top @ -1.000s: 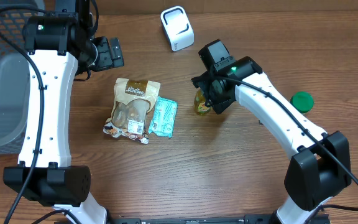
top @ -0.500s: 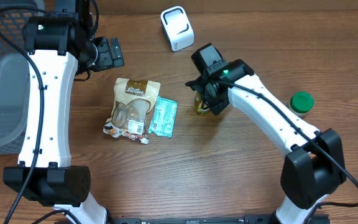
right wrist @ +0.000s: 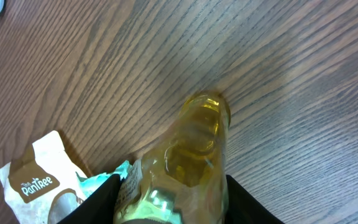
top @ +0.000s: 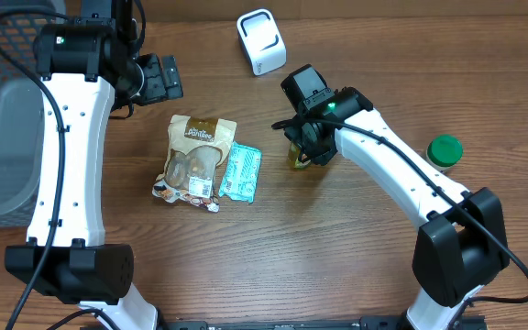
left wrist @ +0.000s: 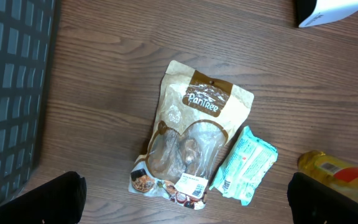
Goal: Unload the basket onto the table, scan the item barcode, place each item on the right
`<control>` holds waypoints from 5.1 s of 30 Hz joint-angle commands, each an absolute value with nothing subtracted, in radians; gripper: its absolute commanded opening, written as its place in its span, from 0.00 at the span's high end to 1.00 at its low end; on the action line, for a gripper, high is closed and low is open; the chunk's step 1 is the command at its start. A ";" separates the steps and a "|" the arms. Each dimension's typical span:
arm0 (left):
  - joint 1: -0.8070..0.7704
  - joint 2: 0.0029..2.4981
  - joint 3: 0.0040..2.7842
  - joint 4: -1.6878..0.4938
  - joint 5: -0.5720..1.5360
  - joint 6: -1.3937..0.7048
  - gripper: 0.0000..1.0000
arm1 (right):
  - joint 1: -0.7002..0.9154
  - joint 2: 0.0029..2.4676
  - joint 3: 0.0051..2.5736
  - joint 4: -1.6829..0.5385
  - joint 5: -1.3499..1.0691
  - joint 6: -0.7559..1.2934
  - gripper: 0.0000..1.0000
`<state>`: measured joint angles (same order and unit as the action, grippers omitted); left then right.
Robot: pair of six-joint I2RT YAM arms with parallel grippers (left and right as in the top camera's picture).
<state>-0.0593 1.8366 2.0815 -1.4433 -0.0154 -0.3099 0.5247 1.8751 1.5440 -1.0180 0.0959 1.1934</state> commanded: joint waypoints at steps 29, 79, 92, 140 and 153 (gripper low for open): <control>-0.066 1.838 2.096 -1.439 -0.010 -0.299 0.00 | 0.528 1.876 1.537 -1.003 0.124 0.329 0.52; -0.066 1.838 2.096 -1.439 -0.010 -0.299 0.01 | 0.526 1.874 1.560 -1.029 -0.020 0.174 0.72; -0.066 1.838 2.096 -1.439 -0.010 -0.299 0.00 | 0.526 1.874 1.560 -1.023 -0.057 0.174 0.47; -0.066 1.838 2.096 -1.439 -0.010 -0.299 0.01 | 0.474 1.874 1.728 -0.939 0.108 0.268 0.00; -0.066 1.838 2.096 -1.439 -0.010 -0.299 0.01 | 0.474 1.874 1.728 -0.939 0.108 0.268 0.00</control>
